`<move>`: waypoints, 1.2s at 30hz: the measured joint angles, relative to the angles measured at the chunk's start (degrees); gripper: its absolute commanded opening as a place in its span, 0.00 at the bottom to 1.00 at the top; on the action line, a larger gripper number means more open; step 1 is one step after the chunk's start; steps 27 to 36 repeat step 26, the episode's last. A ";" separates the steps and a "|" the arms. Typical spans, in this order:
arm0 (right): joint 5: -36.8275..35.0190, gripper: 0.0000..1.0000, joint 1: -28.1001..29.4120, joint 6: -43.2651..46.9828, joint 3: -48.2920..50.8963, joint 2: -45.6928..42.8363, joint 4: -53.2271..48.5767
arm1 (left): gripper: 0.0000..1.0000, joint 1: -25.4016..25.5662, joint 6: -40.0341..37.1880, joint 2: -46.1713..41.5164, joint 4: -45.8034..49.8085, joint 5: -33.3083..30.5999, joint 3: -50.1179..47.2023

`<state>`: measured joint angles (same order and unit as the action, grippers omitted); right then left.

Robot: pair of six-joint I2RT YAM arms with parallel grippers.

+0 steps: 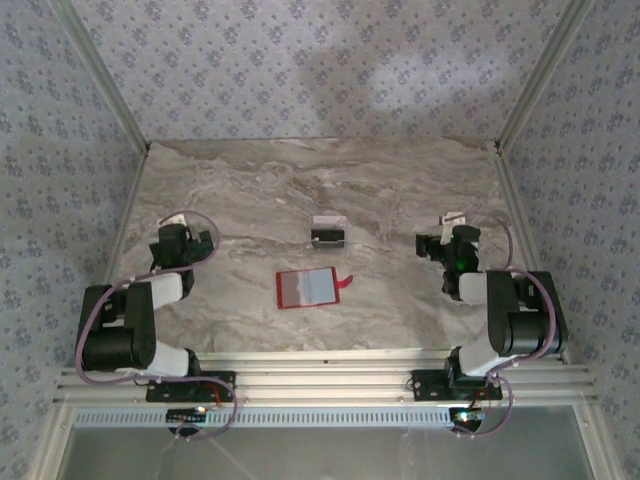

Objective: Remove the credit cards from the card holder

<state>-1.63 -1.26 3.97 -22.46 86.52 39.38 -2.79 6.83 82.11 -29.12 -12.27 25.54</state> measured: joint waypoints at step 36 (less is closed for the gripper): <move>0.59 1.00 -0.26 -1.64 0.57 0.28 5.07 | 1.00 3.13 -4.90 5.49 -16.55 5.99 -2.14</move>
